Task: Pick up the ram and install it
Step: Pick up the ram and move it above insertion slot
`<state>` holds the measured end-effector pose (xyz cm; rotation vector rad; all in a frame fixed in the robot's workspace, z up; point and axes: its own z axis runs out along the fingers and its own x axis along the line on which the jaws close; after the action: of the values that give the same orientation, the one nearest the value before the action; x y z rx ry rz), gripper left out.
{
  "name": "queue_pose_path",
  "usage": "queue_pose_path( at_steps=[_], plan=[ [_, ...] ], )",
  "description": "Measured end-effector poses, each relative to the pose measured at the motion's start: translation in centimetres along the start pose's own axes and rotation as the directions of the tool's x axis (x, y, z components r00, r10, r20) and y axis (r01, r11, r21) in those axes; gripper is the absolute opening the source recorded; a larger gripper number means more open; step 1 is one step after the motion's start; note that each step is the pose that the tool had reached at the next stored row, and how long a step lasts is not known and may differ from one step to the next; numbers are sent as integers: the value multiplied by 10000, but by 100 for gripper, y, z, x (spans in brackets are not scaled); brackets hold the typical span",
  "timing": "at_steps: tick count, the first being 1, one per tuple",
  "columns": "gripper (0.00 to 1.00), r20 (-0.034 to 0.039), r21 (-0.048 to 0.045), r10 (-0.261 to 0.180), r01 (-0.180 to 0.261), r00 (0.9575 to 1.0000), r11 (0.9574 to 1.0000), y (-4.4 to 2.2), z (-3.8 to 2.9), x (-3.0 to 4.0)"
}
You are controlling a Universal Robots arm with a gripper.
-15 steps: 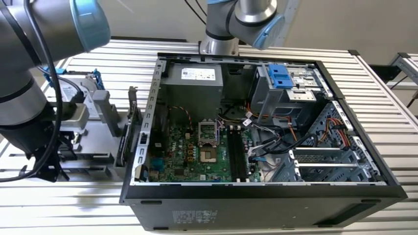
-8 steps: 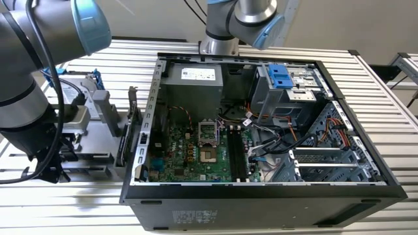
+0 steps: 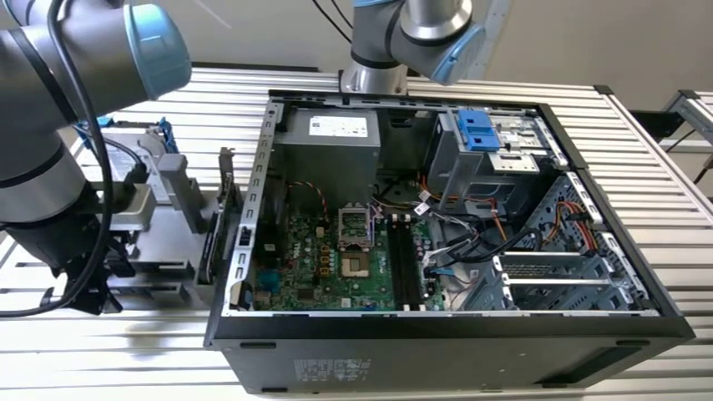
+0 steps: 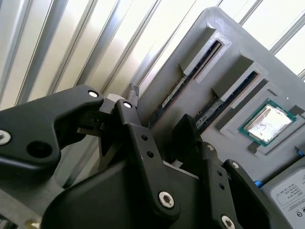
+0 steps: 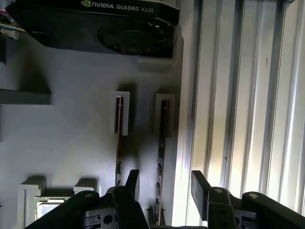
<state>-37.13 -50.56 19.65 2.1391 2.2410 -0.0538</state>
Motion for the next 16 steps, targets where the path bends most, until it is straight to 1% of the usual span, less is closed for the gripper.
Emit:
queue_pose_path(
  at_steps=[9, 16],
  plan=[
    [100, -1, -1, -12, 12, 10000, 10000, 0, 53, 3],
    [100, 0, 0, -13, 13, 10000, 10000, 0, 56, 3]
  ],
)
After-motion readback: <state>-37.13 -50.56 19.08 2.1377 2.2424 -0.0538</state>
